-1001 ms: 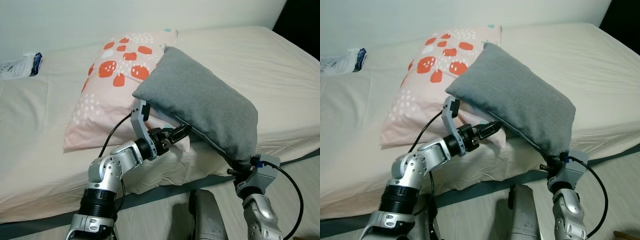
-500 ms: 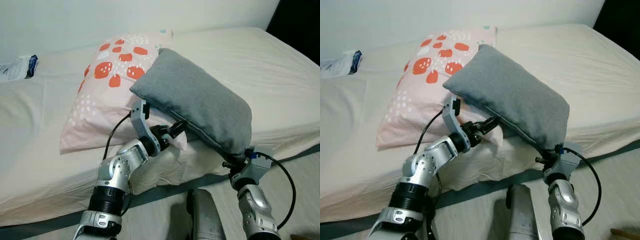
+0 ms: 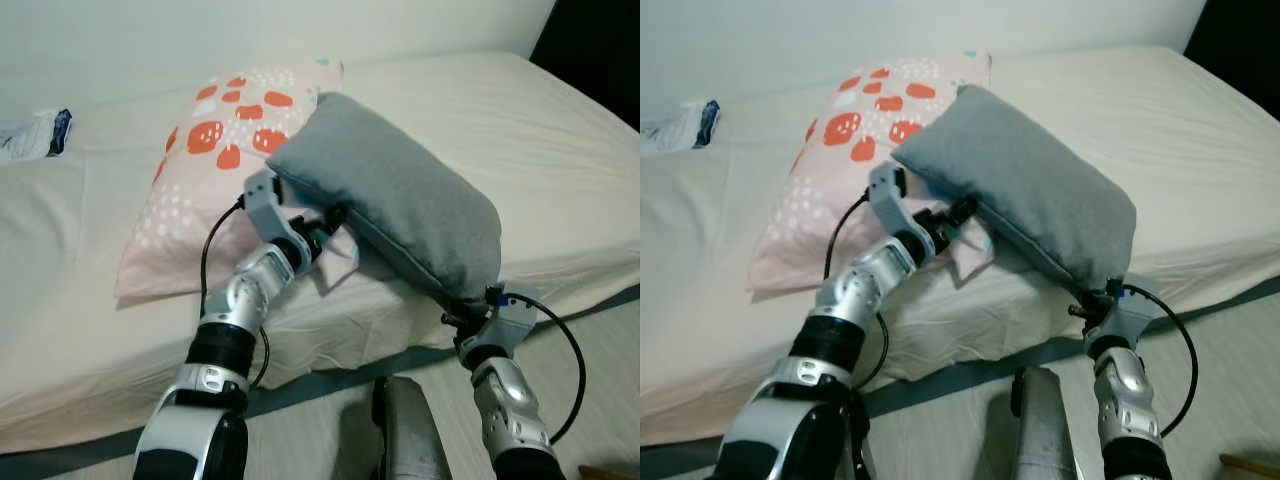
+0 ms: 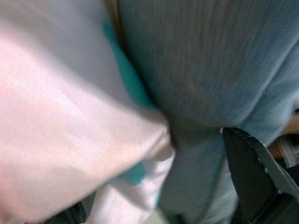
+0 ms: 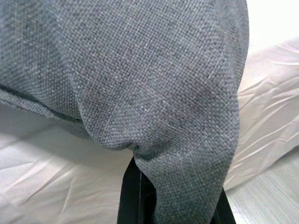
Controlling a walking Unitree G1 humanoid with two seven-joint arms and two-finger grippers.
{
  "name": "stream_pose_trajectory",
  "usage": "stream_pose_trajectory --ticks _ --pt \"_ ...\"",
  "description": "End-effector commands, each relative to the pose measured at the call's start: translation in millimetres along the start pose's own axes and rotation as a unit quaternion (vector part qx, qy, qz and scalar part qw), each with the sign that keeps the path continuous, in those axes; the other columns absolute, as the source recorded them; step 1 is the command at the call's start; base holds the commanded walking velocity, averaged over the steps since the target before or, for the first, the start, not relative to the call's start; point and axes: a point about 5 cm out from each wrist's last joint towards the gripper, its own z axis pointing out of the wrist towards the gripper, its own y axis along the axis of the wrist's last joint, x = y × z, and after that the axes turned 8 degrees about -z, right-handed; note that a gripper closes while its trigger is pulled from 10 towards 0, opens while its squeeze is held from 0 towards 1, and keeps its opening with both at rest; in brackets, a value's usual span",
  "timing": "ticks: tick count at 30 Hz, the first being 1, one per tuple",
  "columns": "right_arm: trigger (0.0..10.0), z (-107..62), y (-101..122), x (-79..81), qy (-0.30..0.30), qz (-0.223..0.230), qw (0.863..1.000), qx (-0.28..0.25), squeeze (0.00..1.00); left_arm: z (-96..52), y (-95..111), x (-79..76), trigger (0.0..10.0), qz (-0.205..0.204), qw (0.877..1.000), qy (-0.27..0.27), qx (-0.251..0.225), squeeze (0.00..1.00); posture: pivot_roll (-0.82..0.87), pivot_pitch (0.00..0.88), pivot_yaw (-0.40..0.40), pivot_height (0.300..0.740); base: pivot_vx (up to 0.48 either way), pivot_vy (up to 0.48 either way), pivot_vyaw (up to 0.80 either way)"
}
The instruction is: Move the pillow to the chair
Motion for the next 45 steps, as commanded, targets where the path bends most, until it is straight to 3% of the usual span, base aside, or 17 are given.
stream_pose_trajectory --ticks 1,5,11,14,16,27,28,30,33,34,35,36,40,41,45 --pt "0.0 -0.1 -3.1 0.9 0.000 0.000 1.000 0.005 0.00 14.9 -30.4 -43.5 10.0 -0.078 0.990 -0.110 0.043 0.00 0.01 0.145 0.009 0.533 0.000 0.000 0.00" --pt "0.0 0.5 -3.2 1.3 0.000 0.000 1.000 0.006 0.00 12.6 -32.9 -52.6 10.0 -0.080 0.981 -0.162 0.070 0.00 0.01 0.148 0.008 0.533 0.000 0.000 0.00" --pt "0.0 1.9 -2.6 2.0 0.001 -0.001 1.000 0.006 0.00 13.3 -35.6 -54.5 10.0 -0.073 0.981 -0.167 0.069 0.00 0.01 0.149 0.007 0.533 0.000 0.000 0.00" --pt "0.0 5.6 -0.7 2.3 0.002 0.000 1.000 0.005 0.00 26.9 -33.2 -54.0 10.0 -0.042 0.993 -0.112 0.010 0.00 0.01 0.151 0.006 0.533 0.000 0.000 0.00" --pt "0.0 7.2 0.1 2.0 0.002 0.000 1.000 0.004 0.00 32.9 -35.5 -57.7 10.0 -0.030 0.995 -0.100 -0.002 0.00 0.01 0.151 0.007 0.533 0.000 0.000 0.00" --pt "0.0 11.1 2.2 4.0 0.003 0.001 1.000 0.003 0.00 43.4 -50.6 -61.6 10.0 0.010 0.998 -0.054 0.013 0.00 0.00 0.152 0.011 0.533 0.000 0.000 0.00" --pt "0.0 11.8 2.5 5.0 0.003 0.001 1.000 0.003 0.00 44.3 -54.2 -60.4 10.0 0.023 0.999 -0.039 0.021 0.00 0.00 0.152 0.016 0.533 0.000 0.000 0.00" --pt "0.0 12.6 2.3 6.0 0.004 0.002 1.000 0.003 0.00 45.3 -65.9 -56.9 10.0 0.091 0.994 -0.010 0.053 0.00 0.00 0.152 0.016 0.533 0.000 0.000 0.00" --pt "0.0 12.6 2.3 6.0 0.004 0.002 1.000 0.003 0.00 45.3 -65.9 -56.9 10.0 0.091 0.994 -0.010 0.053 0.00 0.00 0.152 0.016 0.533 0.000 0.000 0.00" --pt "0.0 12.8 2.0 6.1 0.004 0.002 1.000 0.003 0.00 44.6 -72.5 -54.3 10.0 0.124 0.990 0.002 0.070 0.00 0.00 0.153 0.014 0.533 0.000 0.000 0.00" --pt "0.0 12.8 2.0 6.1 0.004 0.002 1.000 0.003 0.00 44.6 -72.5 -54.3 10.0 0.124 0.990 0.002 0.070 0.00 0.00 0.153 0.014 0.533 0.000 0.000 0.00" --pt "0.0 12.8 1.0 6.4 0.004 0.002 1.000 0.004 0.00 43.7 -80.3 -50.5 10.0 0.153 0.984 0.018 0.086 0.00 0.01 0.152 0.011 0.533 0.000 0.000 0.00" --pt "0.0 12.8 0.3 6.6 0.004 0.002 1.000 0.005 0.00 43.2 -85.2 -48.0 10.0 0.167 0.981 0.027 0.095 0.00 0.01 0.152 0.011 0.533 0.000 0.000 0.00" --pt "0.0 13.0 -0.5 7.3 0.004 0.002 1.000 0.006 0.00 42.5 -89.9 -45.0 0.0 0.183 0.977 0.044 0.101 0.00 0.01 0.150 0.009 0.533 0.000 0.000 0.00" --pt "0.0 13.1 -1.0 7.9 0.004 0.003 1.000 0.007 0.00 42.4 -91.2 -43.0 0.0 0.189 0.975 0.061 0.100 0.00 0.00 0.146 0.010 0.533 0.000 0.000 0.00"
